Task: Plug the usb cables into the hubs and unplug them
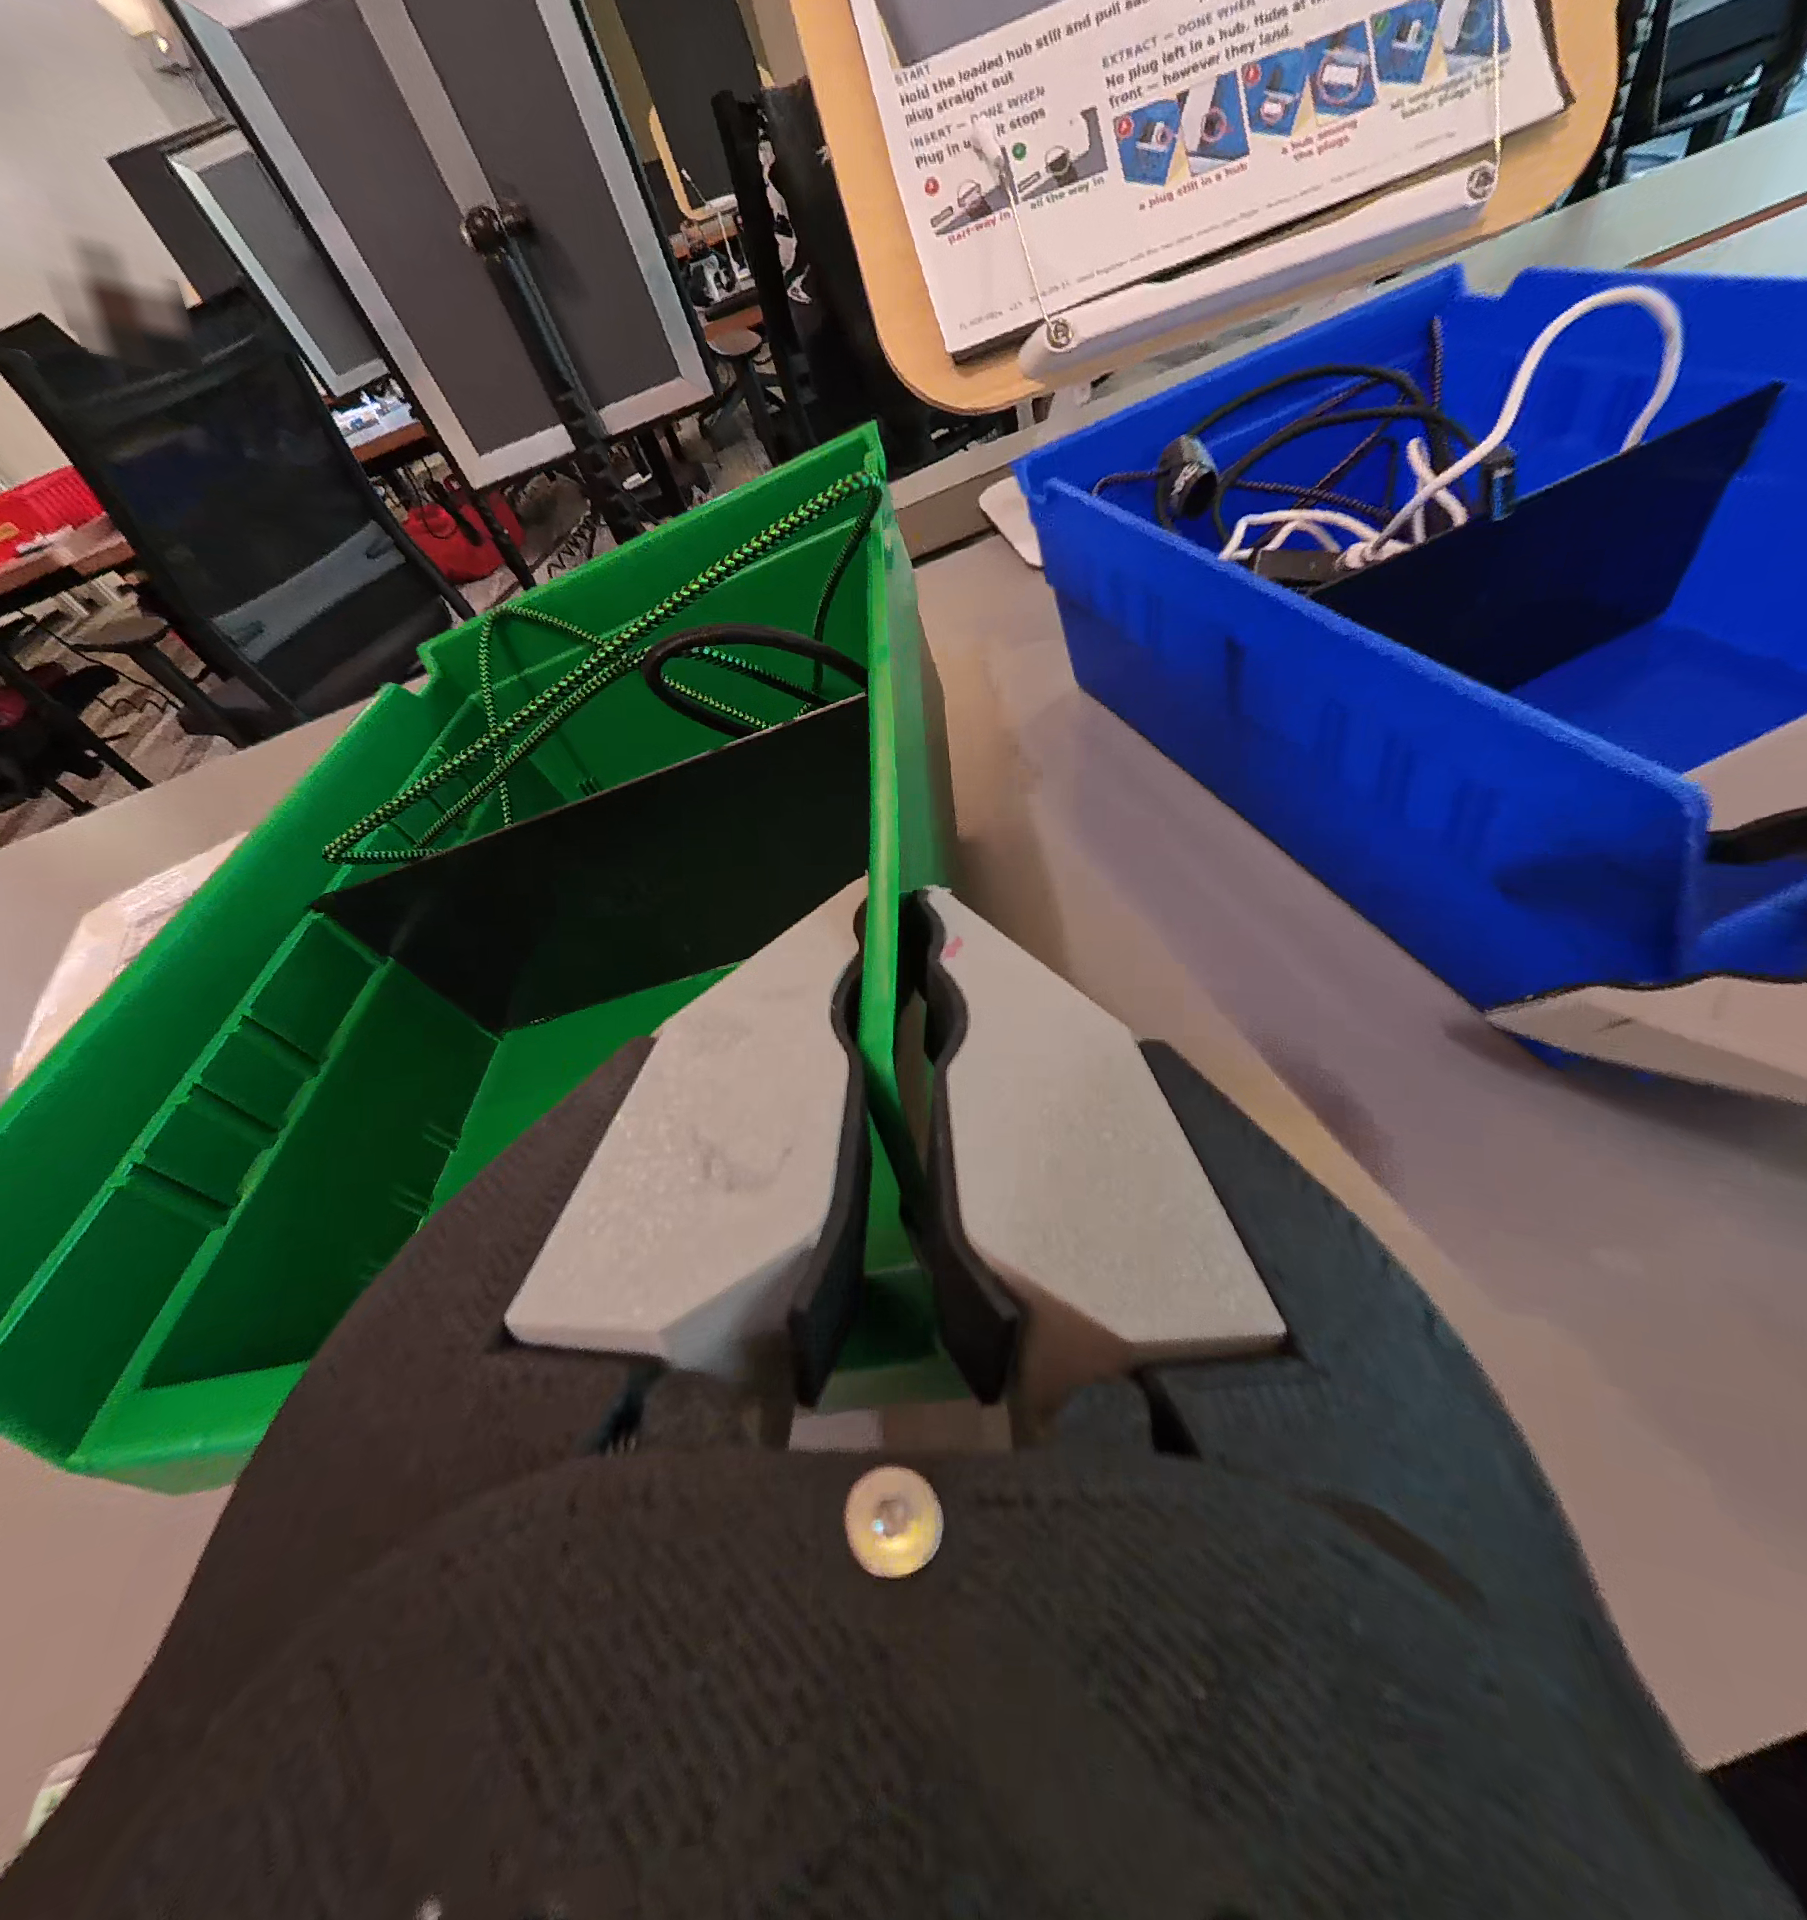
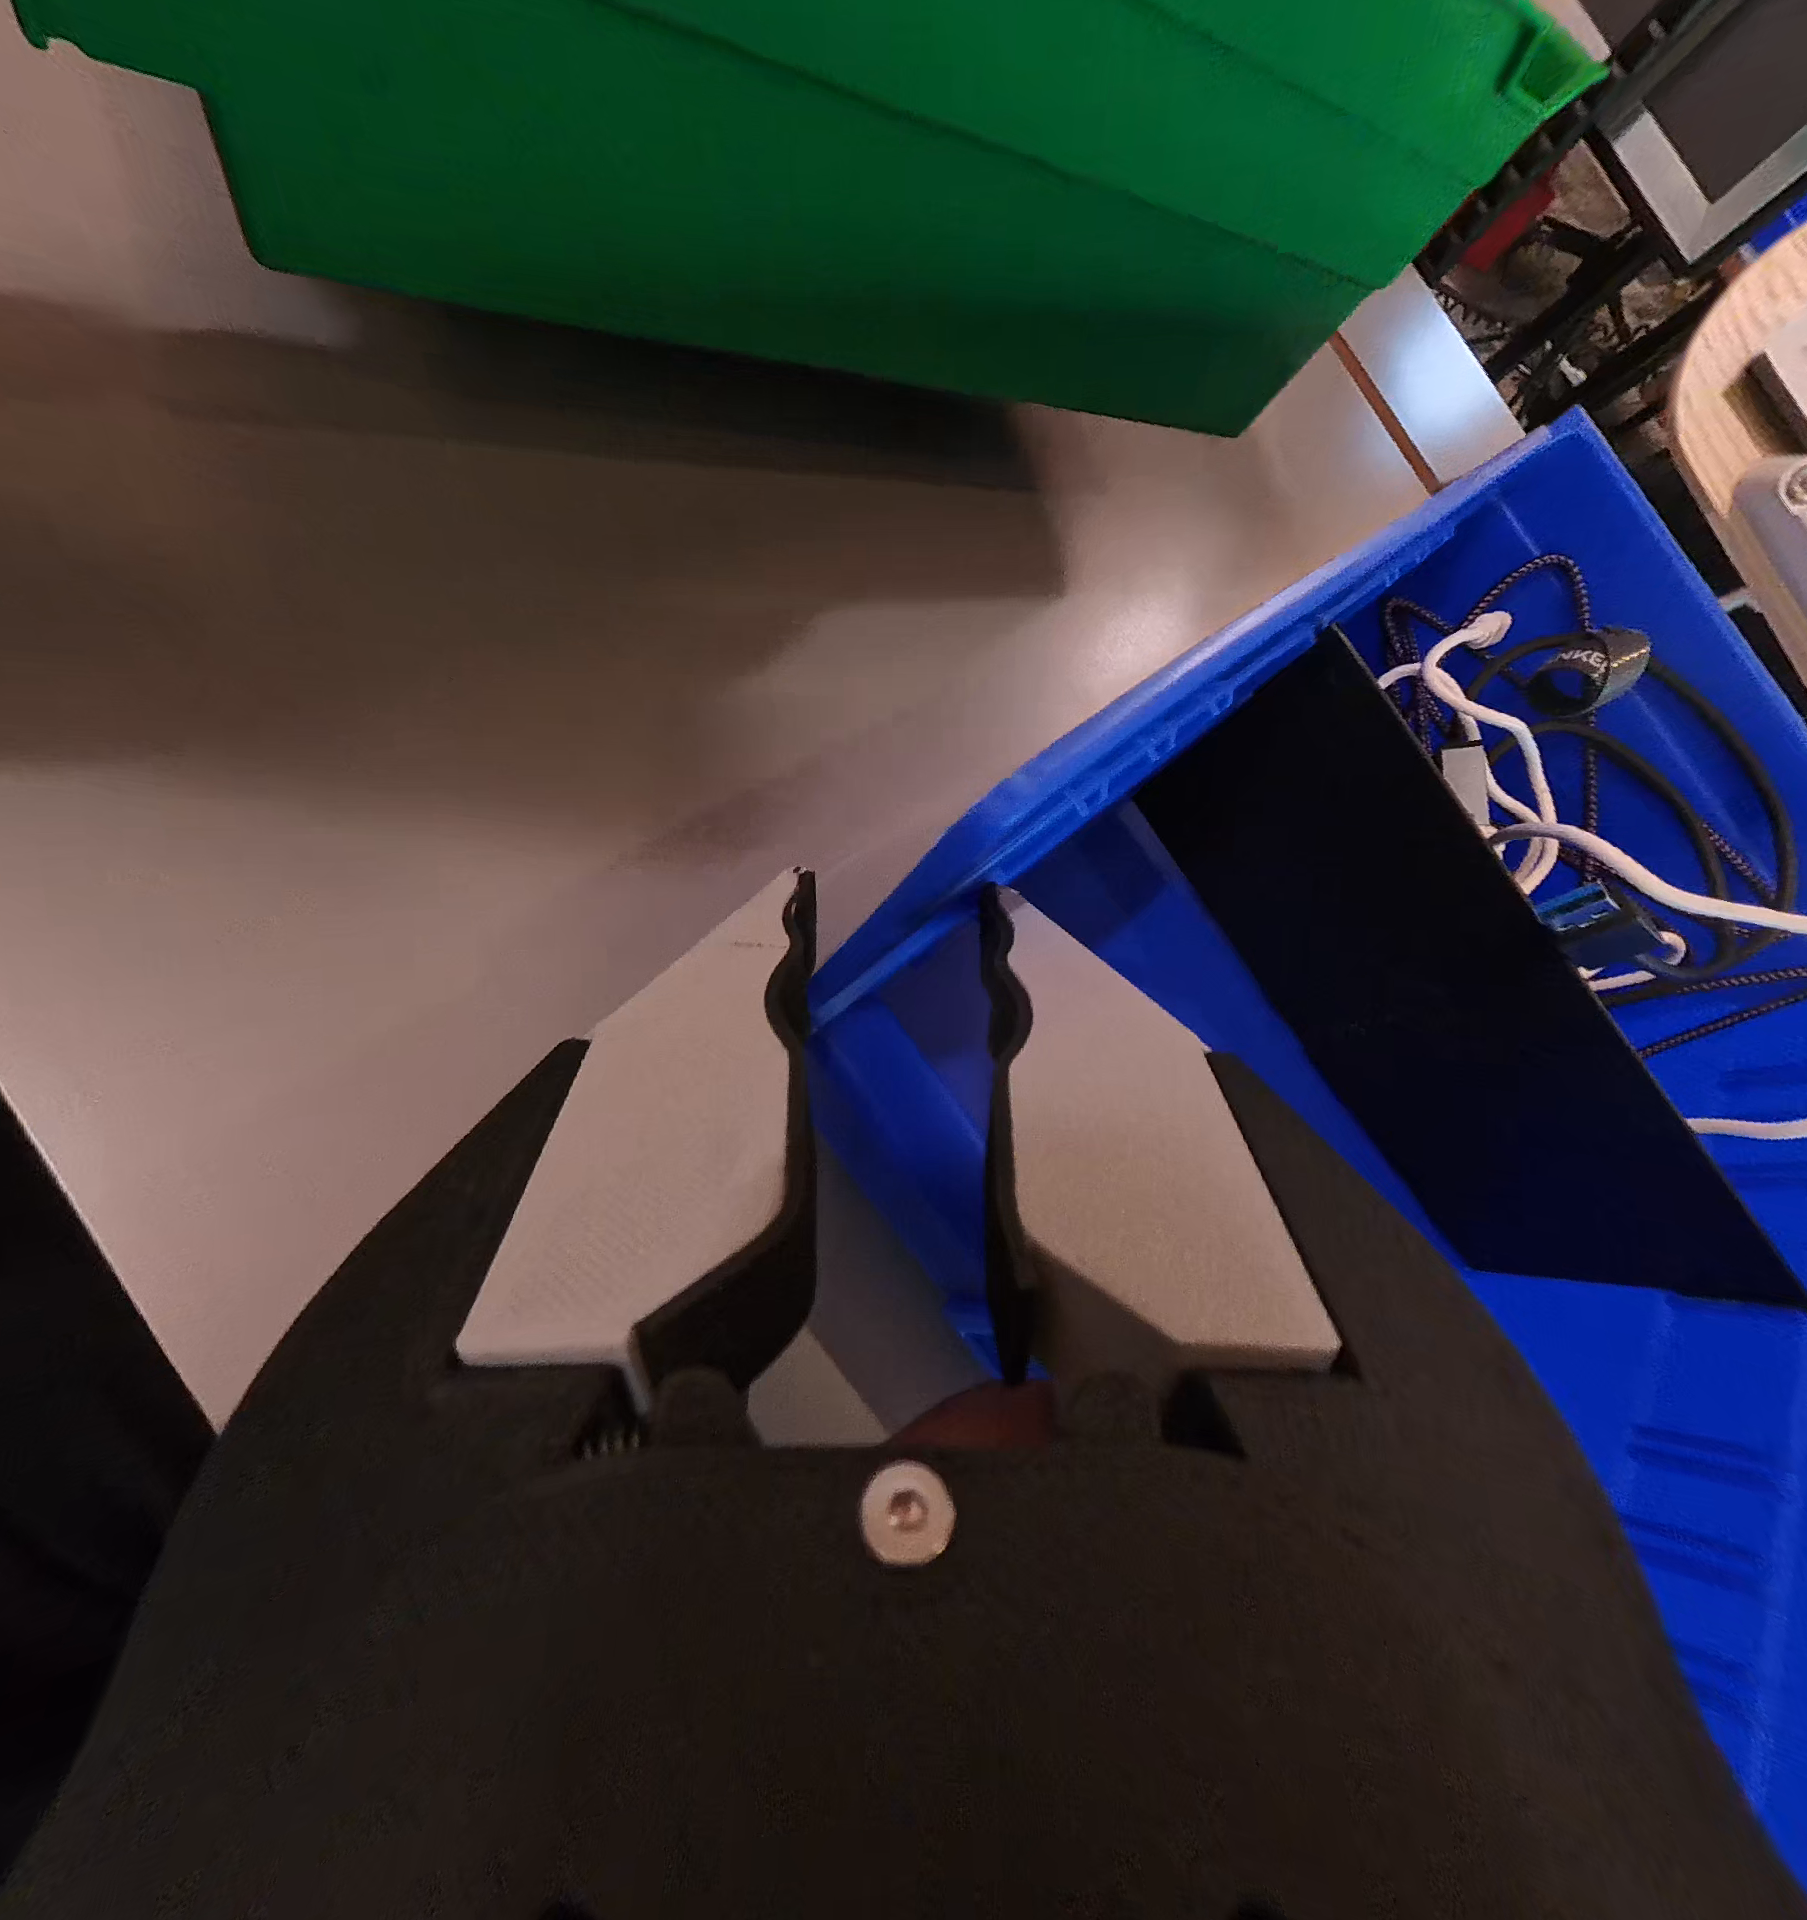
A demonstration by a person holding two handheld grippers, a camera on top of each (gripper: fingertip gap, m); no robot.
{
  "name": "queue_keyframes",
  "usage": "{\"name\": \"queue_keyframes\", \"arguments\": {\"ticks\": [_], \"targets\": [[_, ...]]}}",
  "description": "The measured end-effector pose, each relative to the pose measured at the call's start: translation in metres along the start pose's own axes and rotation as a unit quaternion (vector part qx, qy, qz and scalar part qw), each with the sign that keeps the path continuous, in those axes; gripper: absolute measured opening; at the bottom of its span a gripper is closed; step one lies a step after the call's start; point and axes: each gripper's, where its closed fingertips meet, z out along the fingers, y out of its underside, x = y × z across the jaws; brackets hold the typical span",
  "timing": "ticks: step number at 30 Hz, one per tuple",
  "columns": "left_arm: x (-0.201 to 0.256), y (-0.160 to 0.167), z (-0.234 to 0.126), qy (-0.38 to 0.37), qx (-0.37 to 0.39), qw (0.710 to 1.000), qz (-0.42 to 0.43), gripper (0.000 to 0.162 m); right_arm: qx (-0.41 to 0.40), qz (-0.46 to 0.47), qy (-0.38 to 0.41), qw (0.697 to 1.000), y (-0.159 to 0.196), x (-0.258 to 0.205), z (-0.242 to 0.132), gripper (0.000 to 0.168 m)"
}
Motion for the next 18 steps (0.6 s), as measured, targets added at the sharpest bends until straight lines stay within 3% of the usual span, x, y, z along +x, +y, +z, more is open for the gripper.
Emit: {"name": "queue_keyframes", "arguments": {"ticks": [12,18], "targets": [[-0.018,-0.01,-0.012,-0.031,0.02,0.999,0.001,0.0,0.003,0.009,-0.029,1.0,-0.033,-0.016,0.026,0.034],[-0.022,-0.011,-0.014,-0.038,0.023,0.999,0.001,0.0,0.057,0.042,-0.039,0.997,-0.048,-0.01,0.01,0.032]]}}
